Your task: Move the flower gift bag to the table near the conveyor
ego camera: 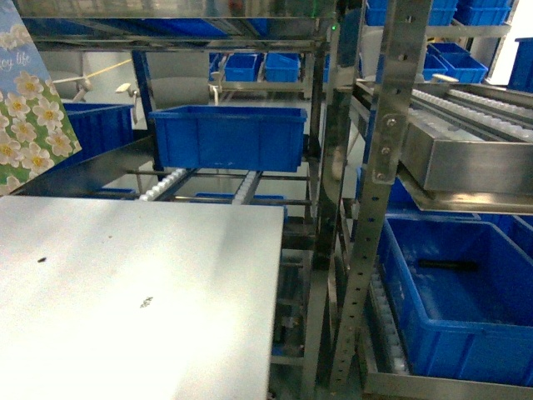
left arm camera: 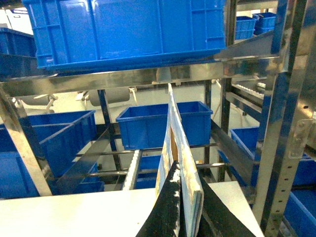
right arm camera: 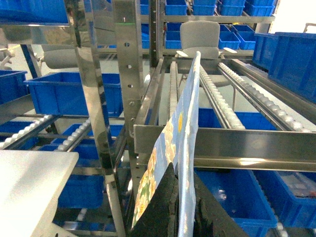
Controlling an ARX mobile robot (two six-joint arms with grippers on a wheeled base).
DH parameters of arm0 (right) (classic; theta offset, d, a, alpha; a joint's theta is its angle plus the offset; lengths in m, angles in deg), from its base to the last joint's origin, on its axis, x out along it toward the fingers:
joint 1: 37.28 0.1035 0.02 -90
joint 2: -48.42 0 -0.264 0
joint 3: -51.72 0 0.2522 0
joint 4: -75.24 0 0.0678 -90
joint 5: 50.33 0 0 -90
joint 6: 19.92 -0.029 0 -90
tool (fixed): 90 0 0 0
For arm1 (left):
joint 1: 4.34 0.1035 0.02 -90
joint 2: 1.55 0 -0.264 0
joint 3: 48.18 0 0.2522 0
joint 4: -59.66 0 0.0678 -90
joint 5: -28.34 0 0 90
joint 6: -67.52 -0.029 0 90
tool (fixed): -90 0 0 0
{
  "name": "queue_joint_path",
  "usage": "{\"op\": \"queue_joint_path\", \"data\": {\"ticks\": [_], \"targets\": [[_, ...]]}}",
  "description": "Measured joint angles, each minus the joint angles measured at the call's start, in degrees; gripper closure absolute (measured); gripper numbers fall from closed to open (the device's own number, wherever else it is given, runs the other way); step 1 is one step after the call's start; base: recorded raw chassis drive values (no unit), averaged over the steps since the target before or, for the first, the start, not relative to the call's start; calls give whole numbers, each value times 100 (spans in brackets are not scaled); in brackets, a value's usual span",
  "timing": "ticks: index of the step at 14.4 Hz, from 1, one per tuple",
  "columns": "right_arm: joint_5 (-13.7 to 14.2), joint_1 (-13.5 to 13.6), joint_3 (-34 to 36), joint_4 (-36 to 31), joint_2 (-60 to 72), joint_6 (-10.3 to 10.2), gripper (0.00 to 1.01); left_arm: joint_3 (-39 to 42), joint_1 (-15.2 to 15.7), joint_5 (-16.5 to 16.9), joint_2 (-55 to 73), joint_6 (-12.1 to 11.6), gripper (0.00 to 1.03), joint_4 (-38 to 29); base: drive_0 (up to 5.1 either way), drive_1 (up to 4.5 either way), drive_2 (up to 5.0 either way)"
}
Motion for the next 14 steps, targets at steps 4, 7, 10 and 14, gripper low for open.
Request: {"op": "queue_joint_path", "data": {"ticks": [4, 7, 10, 14], "targets": [[-2, 0, 0, 9, -7, 0, 98, 0, 0, 0, 0, 0, 101, -13, -498, 247, 247], [0, 0, 0, -9, -2, 0, 98, 0, 0, 0, 0, 0, 101, 2, -508, 237, 237], [0, 0, 0, 24, 0, 0, 98, 0, 0, 0, 0, 2, 101, 7, -510, 236, 236], [0, 0, 0, 13, -2, 0, 98, 0, 0, 2, 0, 2, 101, -2, -500, 245, 245]]}}
